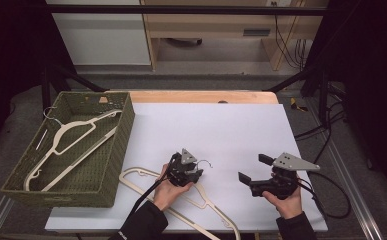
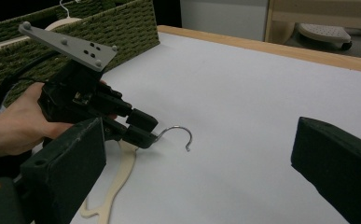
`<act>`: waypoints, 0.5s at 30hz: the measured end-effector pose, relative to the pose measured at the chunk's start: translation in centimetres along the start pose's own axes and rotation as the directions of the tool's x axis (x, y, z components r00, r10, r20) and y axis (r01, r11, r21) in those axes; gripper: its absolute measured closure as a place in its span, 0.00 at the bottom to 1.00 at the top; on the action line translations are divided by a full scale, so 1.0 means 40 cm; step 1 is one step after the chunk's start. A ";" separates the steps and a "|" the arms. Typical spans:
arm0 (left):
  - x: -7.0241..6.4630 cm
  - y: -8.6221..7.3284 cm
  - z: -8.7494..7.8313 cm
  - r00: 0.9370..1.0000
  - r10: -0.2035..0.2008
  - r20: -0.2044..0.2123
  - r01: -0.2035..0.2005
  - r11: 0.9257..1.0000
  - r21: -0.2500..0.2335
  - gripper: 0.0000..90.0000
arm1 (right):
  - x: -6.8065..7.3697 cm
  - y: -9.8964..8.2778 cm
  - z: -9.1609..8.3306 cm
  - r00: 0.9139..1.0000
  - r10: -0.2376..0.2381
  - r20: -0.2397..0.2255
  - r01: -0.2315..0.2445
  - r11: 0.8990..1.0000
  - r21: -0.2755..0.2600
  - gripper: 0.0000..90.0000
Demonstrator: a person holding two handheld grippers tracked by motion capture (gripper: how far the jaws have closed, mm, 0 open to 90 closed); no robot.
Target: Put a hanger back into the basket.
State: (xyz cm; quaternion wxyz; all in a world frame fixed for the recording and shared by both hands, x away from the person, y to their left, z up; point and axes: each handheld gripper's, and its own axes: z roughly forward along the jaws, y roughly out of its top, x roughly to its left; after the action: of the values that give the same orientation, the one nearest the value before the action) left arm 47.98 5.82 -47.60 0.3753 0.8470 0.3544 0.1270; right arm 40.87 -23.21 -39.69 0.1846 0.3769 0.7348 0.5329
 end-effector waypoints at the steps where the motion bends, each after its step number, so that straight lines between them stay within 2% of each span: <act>1: -0.001 -0.001 0.003 1.000 -0.002 -0.004 0.002 1.000 0.010 0.72 | 0.000 0.000 0.000 1.000 -0.002 -0.001 0.002 1.000 0.000 0.04; 3: -0.006 -0.002 0.007 1.000 0.009 -0.030 -0.009 1.000 0.010 0.76 | 0.000 0.000 0.000 1.000 -0.001 -0.001 0.001 1.000 0.000 0.04; 7: -0.008 0.001 0.007 0.998 -0.013 -0.059 0.014 1.000 0.021 0.85 | 0.002 -0.001 0.003 1.000 0.000 -0.001 0.000 1.000 0.006 0.04; 10: -0.016 0.002 0.004 0.998 -0.021 -0.063 0.023 0.999 0.037 0.88 | 0.004 -0.002 0.007 1.000 -0.001 -0.002 0.001 1.000 0.011 0.04; 13: -0.031 0.005 0.005 0.996 -0.007 -0.092 0.012 0.999 0.050 0.89 | 0.005 -0.003 0.011 1.000 -0.003 -0.003 0.003 1.000 0.015 0.04; 15: -0.035 0.007 0.007 0.995 -0.012 -0.104 0.018 0.998 0.055 0.90 | 0.007 -0.002 0.012 1.000 -0.003 -0.007 0.003 1.000 0.018 0.04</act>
State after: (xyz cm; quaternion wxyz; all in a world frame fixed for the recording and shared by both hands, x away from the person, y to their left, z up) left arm 47.25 4.56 -47.53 0.3337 0.8468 0.3830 0.1581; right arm 40.99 -22.69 -39.91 0.1795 0.3757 0.7406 0.5274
